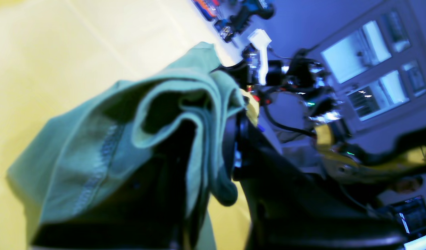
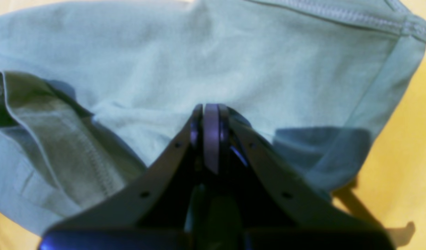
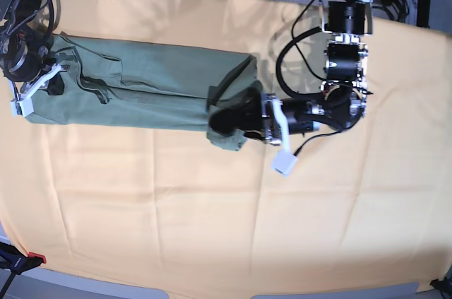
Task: Fold the T-shirt properly
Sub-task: 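Fold the gripped hem end over toward the right gripper with left gripper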
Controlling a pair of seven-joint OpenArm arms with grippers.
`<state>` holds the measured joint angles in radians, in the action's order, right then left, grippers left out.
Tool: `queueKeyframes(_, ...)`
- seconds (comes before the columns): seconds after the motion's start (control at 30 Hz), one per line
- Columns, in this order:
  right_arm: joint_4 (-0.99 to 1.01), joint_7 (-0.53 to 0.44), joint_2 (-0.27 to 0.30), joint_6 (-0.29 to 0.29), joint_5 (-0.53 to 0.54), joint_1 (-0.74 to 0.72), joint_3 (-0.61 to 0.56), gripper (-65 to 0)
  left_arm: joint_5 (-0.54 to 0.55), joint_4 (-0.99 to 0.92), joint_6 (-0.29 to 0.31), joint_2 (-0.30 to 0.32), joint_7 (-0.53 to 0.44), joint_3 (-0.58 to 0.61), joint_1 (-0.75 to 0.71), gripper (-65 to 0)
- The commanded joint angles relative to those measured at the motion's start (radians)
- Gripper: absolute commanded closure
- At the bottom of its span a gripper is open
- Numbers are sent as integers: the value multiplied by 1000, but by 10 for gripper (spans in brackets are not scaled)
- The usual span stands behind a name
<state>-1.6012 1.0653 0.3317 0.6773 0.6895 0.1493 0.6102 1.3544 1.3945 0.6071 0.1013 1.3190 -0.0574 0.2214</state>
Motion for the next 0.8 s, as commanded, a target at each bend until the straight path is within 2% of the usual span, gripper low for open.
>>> queueKeyframes(0.0,-13,-7,18,3,12,-10,5,0,8,17,6,-19,-34,13,22,0)
queueKeyframes(0.2,-13,-7,18,3,13,-10,5,0,-111,17,7,-83,-98,99,15,0)
queueKeyframes(0.33,-13,-7,18,3,13,-11,5,0,-124,17,6,-101,-162,118,3,0)
queueKeyframes(0.37,-13,-7,18,3,13,-11,5,0,-123,17,6,-105,-164,118,3,-52)
queueKeyframes(0.47,-13,-7,18,4,16,-11,5,0,-86,17,-6,-120,-162,118,3,-294)
queueKeyframes(0.5,-13,-7,18,4,18,-11,5,0,-64,17,-18,-122,-160,118,3,-360)
queueKeyframes(0.53,-13,-7,18,4,20,-11,5,0,-56,17,-19,-124,-160,118,3,-396)
queueKeyframes(0.63,-13,0,18,4,19,-10,5,0,-57,17,-5,-124,-159,118,3,-405)
queueKeyframes(0.7,-13,4,18,4,20,-11,5,0,-56,17,-23,-124,-159,118,4,-401)
queueKeyframes(0.77,-13,4,18,3,20,-11,5,0,-56,17,-35,-124,-159,118,3,-354)
